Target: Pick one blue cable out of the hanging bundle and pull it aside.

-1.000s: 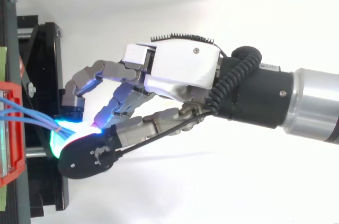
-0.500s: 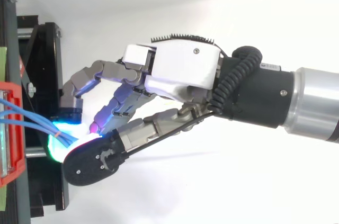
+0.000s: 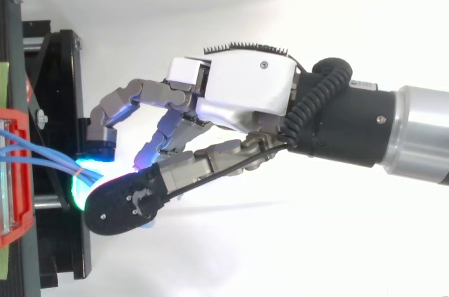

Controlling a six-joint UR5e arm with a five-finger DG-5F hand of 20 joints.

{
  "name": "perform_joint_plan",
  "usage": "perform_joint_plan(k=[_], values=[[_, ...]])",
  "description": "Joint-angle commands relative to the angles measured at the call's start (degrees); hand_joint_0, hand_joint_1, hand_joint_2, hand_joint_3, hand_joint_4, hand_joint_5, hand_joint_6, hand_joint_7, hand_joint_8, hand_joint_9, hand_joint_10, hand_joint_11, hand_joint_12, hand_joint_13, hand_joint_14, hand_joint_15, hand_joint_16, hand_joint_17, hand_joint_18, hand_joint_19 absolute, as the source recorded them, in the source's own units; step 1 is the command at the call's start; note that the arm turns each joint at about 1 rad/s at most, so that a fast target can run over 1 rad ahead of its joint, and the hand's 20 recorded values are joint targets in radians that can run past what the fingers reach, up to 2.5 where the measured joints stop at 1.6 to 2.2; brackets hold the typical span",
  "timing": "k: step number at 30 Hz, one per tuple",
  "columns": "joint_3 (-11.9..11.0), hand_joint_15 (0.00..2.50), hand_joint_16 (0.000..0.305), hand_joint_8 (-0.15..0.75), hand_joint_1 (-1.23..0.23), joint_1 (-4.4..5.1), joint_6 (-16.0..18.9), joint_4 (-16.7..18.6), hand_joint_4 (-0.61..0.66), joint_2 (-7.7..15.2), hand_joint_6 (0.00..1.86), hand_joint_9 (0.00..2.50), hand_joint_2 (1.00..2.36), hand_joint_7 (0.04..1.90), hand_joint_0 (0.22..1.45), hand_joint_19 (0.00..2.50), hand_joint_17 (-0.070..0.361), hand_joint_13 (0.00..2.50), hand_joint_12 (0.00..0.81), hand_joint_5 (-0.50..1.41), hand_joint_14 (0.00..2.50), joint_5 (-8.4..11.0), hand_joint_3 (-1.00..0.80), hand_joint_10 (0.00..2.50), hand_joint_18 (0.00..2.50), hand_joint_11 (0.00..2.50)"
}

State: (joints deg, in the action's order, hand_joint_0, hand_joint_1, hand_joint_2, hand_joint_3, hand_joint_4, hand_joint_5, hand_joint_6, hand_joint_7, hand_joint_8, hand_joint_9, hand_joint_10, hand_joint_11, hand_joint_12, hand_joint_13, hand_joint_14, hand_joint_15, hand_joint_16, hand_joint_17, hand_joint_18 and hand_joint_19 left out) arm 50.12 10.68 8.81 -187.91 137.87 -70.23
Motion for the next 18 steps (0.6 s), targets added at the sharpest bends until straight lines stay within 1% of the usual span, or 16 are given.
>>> perform_joint_plan(k=[1, 3, 4, 5, 6, 7, 9, 11, 12, 13, 14, 15, 16, 17, 18], values=[[-0.4, 0.55, 0.048, 0.247, -0.74, -0.13, -0.1, -0.3, -0.03, -0.1, 0.95, 1.00, 1.02, 0.88, 0.61, 0.50, 0.109, 0.88, 0.307, -0.14, 0.02, -0.09, -0.13, 0.03, 0.73, 0.73], [-0.5, 0.56, 0.047, 0.239, -0.76, -0.04, -0.1, -0.2, -0.07, -0.1, 0.96, 0.98, 1.02, 0.90, 0.63, 0.50, 0.106, 0.87, 0.300, -0.15, 0.02, -0.09, -0.11, 0.02, 0.72, 0.73], [-0.6, 0.56, 0.045, 0.222, -0.80, -0.13, -0.2, -0.3, -0.15, -0.1, 0.97, 0.95, 1.02, 0.90, 0.68, 0.48, 0.101, 0.84, 0.289, -0.17, 0.02, 0.00, -0.13, 0.03, 0.70, 0.74], [-0.7, 0.55, 0.045, 0.221, -0.82, -0.13, -0.2, -0.3, -0.15, -0.1, 0.97, 0.95, 1.02, 0.96, 0.70, 0.47, 0.101, 0.84, 0.288, -0.17, 0.02, 0.00, -0.16, 0.03, 0.69, 0.74], [-1.0, 0.55, 0.044, 0.211, -0.82, -0.13, -0.3, -0.4, -0.17, -0.1, 0.98, 0.94, 1.02, 0.91, 0.73, 0.46, 0.100, 0.83, 0.279, -0.18, 0.02, -0.09, -0.25, 0.02, 0.69, 0.73], [-1.1, 0.54, 0.043, 0.207, -0.84, -0.13, -0.3, -0.4, -0.21, -0.1, 0.98, 0.95, 1.01, 0.91, 0.76, 0.46, 0.097, 0.83, 0.274, -0.17, 0.02, -0.09, -0.33, 0.02, 0.68, 0.75], [-1.2, 0.54, 0.041, 0.206, -0.86, -0.22, -0.2, -0.5, -0.26, -0.1, 0.98, 0.99, 1.01, 1.00, 0.79, 0.46, 0.093, 0.84, 0.262, -0.14, 0.02, -0.09, -0.38, 0.02, 0.69, 0.73], [-1.5, 0.53, 0.041, 0.208, -0.88, -0.22, -0.2, -1.1, -0.28, -0.1, 0.98, 1.03, 1.01, 1.02, 0.80, 0.45, 0.092, 0.85, 0.260, -0.13, 0.02, -0.09, -0.40, 0.02, 0.69, 0.74], [-1.6, 0.52, 0.040, 0.204, -0.90, -0.22, -0.1, -1.5, -0.28, -0.1, 0.98, 1.04, 1.01, 0.98, 0.78, 0.43, 0.090, 0.85, 0.257, -0.11, 0.02, -0.26, -0.43, 0.02, 0.70, 0.71], [-1.6, 0.52, 0.039, 0.209, -0.90, -0.31, -0.1, -1.8, -0.19, -0.1, 0.95, 1.08, 1.00, 0.94, 0.73, 0.42, 0.089, 0.86, 0.258, -0.09, 0.02, -0.44, -0.47, 0.03, 0.71, 0.69], [-1.8, 0.52, 0.039, 0.209, -0.89, -0.39, 0.1, -2.7, -0.19, -0.1, 0.95, 1.08, 1.00, 0.90, 0.70, 0.44, 0.088, 0.87, 0.259, -0.09, 0.02, -0.61, -0.49, 0.03, 0.71, 0.69], [-1.8, 0.52, 0.039, 0.215, -0.84, -0.39, 0.1, -3.1, -0.14, -0.1, 0.93, 1.11, 1.00, 0.83, 0.62, 0.45, 0.087, 0.87, 0.259, -0.07, 0.02, -0.70, -0.50, 0.03, 0.71, 0.67], [-1.8, 0.52, 0.039, 0.217, -0.78, -0.48, 0.2, -3.9, -0.14, -0.1, 0.90, 1.14, 1.00, 0.80, 0.59, 0.46, 0.088, 0.87, 0.263, -0.06, 0.02, -0.70, -0.50, 0.02, 0.72, 0.65], [-1.8, 0.52, 0.039, 0.217, -0.78, -0.48, 0.2, -4.0, -0.14, -0.1, 0.90, 1.14, 1.00, 0.80, 0.59, 0.46, 0.088, 0.87, 0.263, -0.06, 0.02, -0.70, -0.50, 0.02, 0.72, 0.65], [-1.8, 0.51, 0.040, 0.214, -0.68, -0.57, 0.2, -4.0, -0.13, -0.1, 0.85, 1.15, 1.00, 0.83, 0.57, 0.47, 0.089, 0.89, 0.268, -0.06, 0.02, -0.70, -0.49, 0.02, 0.72, 0.62]])
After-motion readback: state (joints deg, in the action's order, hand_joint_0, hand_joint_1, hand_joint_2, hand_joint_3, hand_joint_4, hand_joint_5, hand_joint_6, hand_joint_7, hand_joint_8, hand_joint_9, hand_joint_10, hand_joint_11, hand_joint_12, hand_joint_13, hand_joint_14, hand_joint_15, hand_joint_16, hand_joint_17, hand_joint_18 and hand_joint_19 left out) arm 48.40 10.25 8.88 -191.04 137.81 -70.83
